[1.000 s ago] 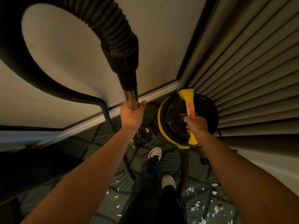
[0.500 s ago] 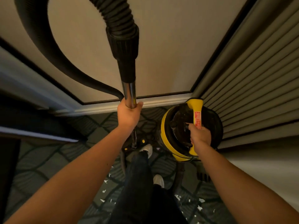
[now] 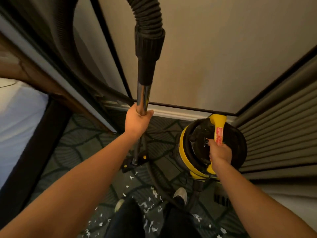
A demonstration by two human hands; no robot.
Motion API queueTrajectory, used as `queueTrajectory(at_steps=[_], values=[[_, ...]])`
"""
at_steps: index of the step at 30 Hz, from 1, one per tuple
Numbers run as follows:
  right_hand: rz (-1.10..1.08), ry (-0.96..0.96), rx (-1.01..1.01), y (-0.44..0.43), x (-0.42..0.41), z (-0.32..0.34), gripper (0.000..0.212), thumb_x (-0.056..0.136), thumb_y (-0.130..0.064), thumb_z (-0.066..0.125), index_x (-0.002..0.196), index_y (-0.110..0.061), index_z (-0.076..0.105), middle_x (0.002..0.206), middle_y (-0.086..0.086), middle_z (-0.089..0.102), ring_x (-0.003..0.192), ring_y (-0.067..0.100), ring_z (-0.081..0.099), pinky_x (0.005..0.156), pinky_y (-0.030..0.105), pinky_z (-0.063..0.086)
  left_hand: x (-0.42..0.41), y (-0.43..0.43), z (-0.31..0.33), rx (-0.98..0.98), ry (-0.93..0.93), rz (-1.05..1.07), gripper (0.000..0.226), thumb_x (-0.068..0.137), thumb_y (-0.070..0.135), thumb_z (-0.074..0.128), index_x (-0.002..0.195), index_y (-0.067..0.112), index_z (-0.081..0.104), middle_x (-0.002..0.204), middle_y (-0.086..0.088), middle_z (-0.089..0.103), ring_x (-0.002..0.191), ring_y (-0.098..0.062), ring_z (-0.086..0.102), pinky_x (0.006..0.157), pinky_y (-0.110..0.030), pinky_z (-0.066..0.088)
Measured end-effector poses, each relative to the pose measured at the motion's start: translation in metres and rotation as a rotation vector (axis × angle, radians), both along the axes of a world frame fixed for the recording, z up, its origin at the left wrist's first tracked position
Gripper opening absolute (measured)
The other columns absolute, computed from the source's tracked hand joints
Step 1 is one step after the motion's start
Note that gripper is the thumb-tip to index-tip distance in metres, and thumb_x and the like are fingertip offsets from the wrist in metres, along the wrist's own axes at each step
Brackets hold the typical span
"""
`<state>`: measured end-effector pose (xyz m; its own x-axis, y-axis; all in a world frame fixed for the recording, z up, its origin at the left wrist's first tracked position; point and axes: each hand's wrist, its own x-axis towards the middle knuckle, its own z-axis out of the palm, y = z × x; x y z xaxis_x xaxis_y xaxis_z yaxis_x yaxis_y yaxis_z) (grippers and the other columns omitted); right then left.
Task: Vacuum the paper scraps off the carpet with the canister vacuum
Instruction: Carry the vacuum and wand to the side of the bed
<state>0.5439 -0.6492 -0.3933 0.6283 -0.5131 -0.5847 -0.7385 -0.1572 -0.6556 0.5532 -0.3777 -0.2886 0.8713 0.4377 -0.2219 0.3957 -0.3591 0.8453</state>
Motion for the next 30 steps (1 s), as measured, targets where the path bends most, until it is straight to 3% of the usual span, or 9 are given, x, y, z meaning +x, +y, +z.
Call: queueTrajectory(at_steps=[7,12,15,20,24,27,30], values=[[0.079,-0.03,-0.037,0.095,-0.064,0.02,0.025,0.082,-0.042,0.065,0.085,-0.017,0.065,0.076,0.008,0.063,0.068,0.026,0.058,0.062,0.035,0.046,-0.059,0.09,0.013,-0.035,0.029,-0.029,0.019,0.089,0.019,0.07,0.085,0.011,0.054,0.074,0.001,0.056,0.068,-0.005,0.054,0.073,-0.025,0.042],[0.176,-0.042,-0.051,0.162,-0.1,0.035,0.024,0.085,-0.041,0.064,0.089,-0.017,0.066,0.078,0.007,0.065,0.073,0.027,0.062,0.066,0.037,0.049,-0.113,0.155,0.021,-0.097,0.029,0.036,0.021,0.089,0.015,0.07,0.099,0.0,0.06,0.093,-0.015,0.063,0.084,-0.021,0.062,0.075,-0.029,0.047],[0.245,-0.038,-0.054,0.197,-0.117,0.036,0.025,0.086,-0.041,0.064,0.089,-0.017,0.067,0.078,0.007,0.066,0.074,0.028,0.063,0.067,0.037,0.05,-0.141,0.188,0.021,-0.112,0.019,0.115,0.019,0.088,0.016,0.071,0.099,0.005,0.059,0.093,-0.012,0.064,0.078,-0.015,0.061,0.072,-0.026,0.05],[0.363,-0.018,0.021,0.25,-0.131,0.032,0.033,0.081,-0.044,0.064,0.093,-0.014,0.07,0.076,0.008,0.064,0.067,0.027,0.059,0.062,0.036,0.047,-0.185,0.22,0.022,-0.068,-0.005,0.283,0.025,0.088,0.018,0.071,0.107,0.006,0.061,0.093,-0.001,0.062,0.086,-0.013,0.059,0.07,-0.022,0.045],[0.461,0.002,0.067,0.277,-0.142,0.027,0.035,0.079,-0.043,0.065,0.095,-0.012,0.069,0.078,0.01,0.063,0.067,0.027,0.057,0.062,0.036,0.047,-0.229,0.245,0.027,-0.021,-0.032,0.445,0.019,0.088,0.018,0.072,0.094,0.012,0.054,0.077,0.004,0.056,0.08,-0.017,0.059,0.076,-0.03,0.049],[0.516,0.0,0.08,0.29,-0.15,0.028,0.029,0.081,-0.04,0.065,0.09,-0.013,0.068,0.075,0.009,0.062,0.065,0.025,0.056,0.061,0.037,0.046,-0.259,0.265,0.03,0.02,-0.042,0.529,0.021,0.088,0.02,0.071,0.089,0.013,0.052,0.081,-0.002,0.057,0.085,-0.023,0.06,0.077,-0.033,0.05],[0.605,0.012,0.074,0.309,-0.155,0.03,0.027,0.084,-0.038,0.065,0.091,-0.013,0.068,0.075,0.008,0.061,0.064,0.023,0.054,0.058,0.035,0.044,-0.29,0.282,0.03,0.032,-0.049,0.608,0.02,0.09,0.021,0.069,0.089,0.016,0.05,0.083,0.001,0.056,0.084,-0.018,0.058,0.076,-0.032,0.047]])
